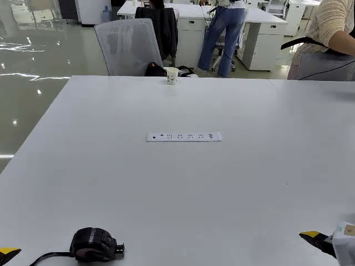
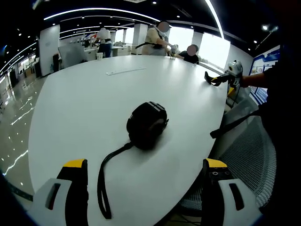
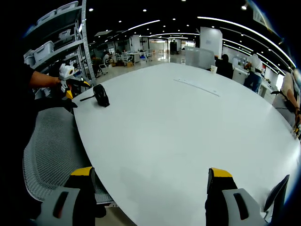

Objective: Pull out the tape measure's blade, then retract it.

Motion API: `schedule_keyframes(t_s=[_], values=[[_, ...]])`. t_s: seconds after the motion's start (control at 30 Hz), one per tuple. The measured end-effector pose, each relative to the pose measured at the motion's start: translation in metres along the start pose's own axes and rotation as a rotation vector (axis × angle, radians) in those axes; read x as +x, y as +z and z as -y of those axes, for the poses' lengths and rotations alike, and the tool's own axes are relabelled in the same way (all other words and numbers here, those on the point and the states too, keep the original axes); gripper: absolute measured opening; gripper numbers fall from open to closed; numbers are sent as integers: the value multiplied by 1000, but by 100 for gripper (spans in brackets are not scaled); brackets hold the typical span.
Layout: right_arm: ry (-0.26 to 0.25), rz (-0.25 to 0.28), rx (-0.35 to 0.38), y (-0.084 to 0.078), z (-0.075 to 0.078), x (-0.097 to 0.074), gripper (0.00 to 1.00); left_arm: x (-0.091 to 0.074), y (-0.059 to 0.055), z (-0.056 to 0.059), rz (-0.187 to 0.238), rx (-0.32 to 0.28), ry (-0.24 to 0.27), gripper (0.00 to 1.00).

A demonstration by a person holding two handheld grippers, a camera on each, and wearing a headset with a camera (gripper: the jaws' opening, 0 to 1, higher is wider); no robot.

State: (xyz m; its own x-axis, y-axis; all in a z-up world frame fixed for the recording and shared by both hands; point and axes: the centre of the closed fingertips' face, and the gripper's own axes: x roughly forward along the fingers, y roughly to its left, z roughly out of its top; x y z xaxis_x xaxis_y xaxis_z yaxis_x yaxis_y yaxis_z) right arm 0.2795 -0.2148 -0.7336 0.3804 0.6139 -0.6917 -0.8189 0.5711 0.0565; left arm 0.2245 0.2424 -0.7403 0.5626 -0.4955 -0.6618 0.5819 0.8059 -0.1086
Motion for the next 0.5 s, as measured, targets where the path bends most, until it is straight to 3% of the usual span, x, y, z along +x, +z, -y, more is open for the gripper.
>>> schedule_keyframes(t_s=[0.03, 0.27, 0.37, 0.5], values=[[8, -4, -8, 1, -1, 1, 99, 1, -2, 1, -17, 11, -5, 99], [64, -18, -34, 9, -10, 11, 99, 8, 7, 2, -19, 61, -36, 99], [58, -31, -56, 14, -9, 15, 99, 13, 11, 1, -40, 99, -53, 99], [66, -22, -80, 26, -9, 21, 99, 18, 23, -2, -42, 102, -78, 99]])
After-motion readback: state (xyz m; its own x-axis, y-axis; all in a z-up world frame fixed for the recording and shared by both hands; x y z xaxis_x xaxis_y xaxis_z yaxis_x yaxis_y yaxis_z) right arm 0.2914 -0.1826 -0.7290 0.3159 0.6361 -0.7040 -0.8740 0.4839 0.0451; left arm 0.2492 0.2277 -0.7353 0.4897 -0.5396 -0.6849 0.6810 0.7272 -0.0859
